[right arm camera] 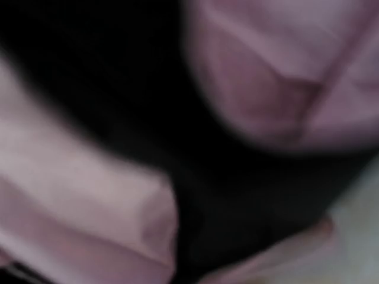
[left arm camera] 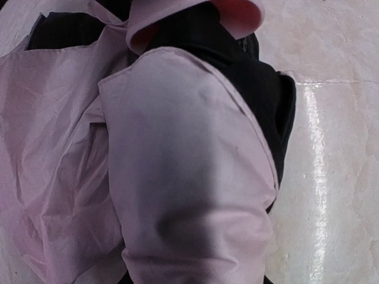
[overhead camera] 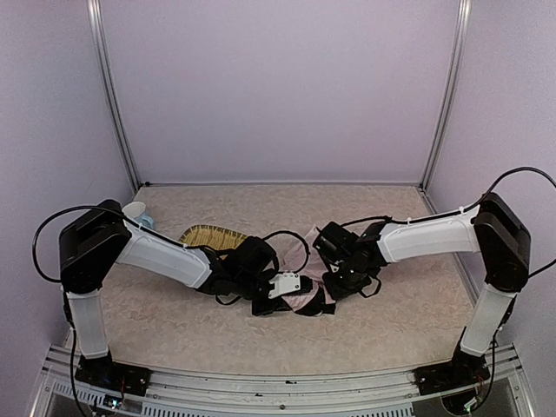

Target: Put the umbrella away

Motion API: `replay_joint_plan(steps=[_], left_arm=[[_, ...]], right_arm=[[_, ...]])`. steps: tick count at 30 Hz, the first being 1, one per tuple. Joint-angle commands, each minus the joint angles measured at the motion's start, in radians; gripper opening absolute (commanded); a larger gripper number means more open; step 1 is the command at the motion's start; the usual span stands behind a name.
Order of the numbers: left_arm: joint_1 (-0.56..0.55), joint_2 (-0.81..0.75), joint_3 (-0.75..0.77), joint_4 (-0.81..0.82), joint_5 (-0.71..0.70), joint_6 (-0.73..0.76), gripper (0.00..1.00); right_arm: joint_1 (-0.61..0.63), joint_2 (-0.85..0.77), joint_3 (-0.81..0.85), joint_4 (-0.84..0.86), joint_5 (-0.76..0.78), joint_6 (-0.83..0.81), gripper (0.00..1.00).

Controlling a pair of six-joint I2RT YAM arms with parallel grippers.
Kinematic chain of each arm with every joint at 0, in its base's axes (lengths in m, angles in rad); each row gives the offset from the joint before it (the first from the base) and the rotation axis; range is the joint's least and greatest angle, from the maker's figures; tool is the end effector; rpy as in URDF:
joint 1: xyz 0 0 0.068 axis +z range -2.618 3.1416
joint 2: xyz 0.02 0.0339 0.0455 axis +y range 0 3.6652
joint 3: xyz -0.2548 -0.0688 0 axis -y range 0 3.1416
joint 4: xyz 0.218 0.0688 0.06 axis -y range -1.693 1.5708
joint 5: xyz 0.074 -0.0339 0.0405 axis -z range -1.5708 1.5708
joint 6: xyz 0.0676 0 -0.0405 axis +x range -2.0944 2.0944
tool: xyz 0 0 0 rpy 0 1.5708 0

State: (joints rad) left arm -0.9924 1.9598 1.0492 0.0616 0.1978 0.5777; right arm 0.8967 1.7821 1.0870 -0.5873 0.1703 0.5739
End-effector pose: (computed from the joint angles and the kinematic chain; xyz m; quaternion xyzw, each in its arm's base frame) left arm 0.2023 -0.3342 0.1086 0.6828 0.6339 -0.1627 0.3248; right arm 0.2082 0.2423 0.1343 -0.1464 0.9752 0.0336 0.1626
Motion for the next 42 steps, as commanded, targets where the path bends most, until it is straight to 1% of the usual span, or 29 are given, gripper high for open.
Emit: replay_joint_plan(steps=[1,3,5,8,10,12,14,18,21,24,28,31,33,36,37,40,42], left_arm=[[-0.023,0.075,-0.004,-0.080,-0.009,-0.026,0.13],[-0.019,0.071,-0.016,-0.079,-0.004,-0.024,0.13],[-0.014,0.073,-0.024,-0.084,0.010,-0.025,0.12],[0.003,0.085,-0.016,-0.118,0.054,-0.033,0.12],[0.018,0.097,0.009,-0.157,0.106,-0.046,0.12],[0.036,0.110,0.036,-0.206,0.163,-0.061,0.12],[0.055,0.126,0.065,-0.264,0.215,-0.070,0.12],[0.069,0.179,0.150,-0.414,0.282,-0.080,0.12],[0.085,0.233,0.230,-0.551,0.334,-0.099,0.09],[0.098,0.270,0.282,-0.629,0.397,-0.100,0.09],[0.098,0.299,0.319,-0.681,0.415,-0.096,0.09],[0.098,0.313,0.336,-0.709,0.432,-0.085,0.09],[0.098,0.320,0.344,-0.727,0.439,-0.077,0.09],[0.098,0.326,0.350,-0.750,0.453,-0.064,0.09],[0.098,0.329,0.351,-0.756,0.457,-0.060,0.09],[0.098,0.337,0.355,-0.775,0.468,-0.052,0.09],[0.098,0.340,0.356,-0.786,0.472,-0.043,0.09]], right_arm=[[0.083,0.005,0.077,0.351,-0.272,-0.033,0.17],[0.028,-0.076,-0.026,0.371,-0.261,-0.003,0.17],[-0.042,-0.186,-0.154,0.377,-0.247,0.008,0.20],[-0.102,-0.348,-0.230,0.338,-0.165,-0.070,0.26],[-0.107,-0.430,-0.247,0.328,-0.112,-0.220,0.32],[-0.106,-0.485,-0.264,0.342,-0.108,-0.345,0.37],[-0.096,-0.522,-0.281,0.380,-0.145,-0.459,0.42],[-0.004,-0.591,-0.334,0.477,-0.217,-0.724,0.51],[0.075,-0.624,-0.384,0.544,-0.271,-0.908,0.53],[0.148,-0.595,-0.397,0.568,-0.258,-1.034,0.57],[0.199,-0.496,-0.368,0.533,-0.182,-1.120,0.63],[0.212,-0.412,-0.352,0.504,-0.125,-1.189,0.68],[0.212,-0.359,-0.342,0.500,-0.056,-1.224,0.73],[0.212,-0.295,-0.334,0.547,0.085,-1.268,0.86],[0.212,-0.276,-0.330,0.570,0.126,-1.277,0.88],[0.212,-0.205,-0.300,0.569,0.140,-1.296,0.93],[0.211,-0.164,-0.299,0.570,0.158,-1.316,0.93]])
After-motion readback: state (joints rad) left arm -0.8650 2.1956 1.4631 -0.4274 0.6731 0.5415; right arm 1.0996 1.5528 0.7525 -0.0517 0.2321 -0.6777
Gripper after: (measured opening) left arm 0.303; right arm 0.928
